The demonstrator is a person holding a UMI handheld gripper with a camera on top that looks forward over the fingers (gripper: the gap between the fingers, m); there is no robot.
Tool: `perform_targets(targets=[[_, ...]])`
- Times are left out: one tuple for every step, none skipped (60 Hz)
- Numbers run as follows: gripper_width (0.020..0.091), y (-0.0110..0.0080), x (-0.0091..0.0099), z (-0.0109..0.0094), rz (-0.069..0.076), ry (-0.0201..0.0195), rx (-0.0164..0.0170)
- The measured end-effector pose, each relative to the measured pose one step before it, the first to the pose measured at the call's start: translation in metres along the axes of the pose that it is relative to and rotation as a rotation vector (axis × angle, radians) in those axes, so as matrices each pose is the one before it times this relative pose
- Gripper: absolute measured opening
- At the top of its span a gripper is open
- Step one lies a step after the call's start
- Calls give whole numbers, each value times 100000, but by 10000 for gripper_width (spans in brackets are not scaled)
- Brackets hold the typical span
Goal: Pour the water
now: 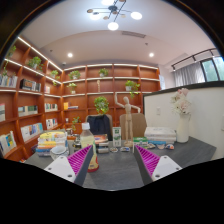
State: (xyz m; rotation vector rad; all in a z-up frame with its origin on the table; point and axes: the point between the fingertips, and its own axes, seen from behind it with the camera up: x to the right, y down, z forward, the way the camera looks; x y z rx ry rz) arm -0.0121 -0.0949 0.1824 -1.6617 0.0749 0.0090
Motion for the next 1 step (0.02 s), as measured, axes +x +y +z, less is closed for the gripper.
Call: perform_targets(targets=[[825, -11, 7, -28, 40, -55, 73]])
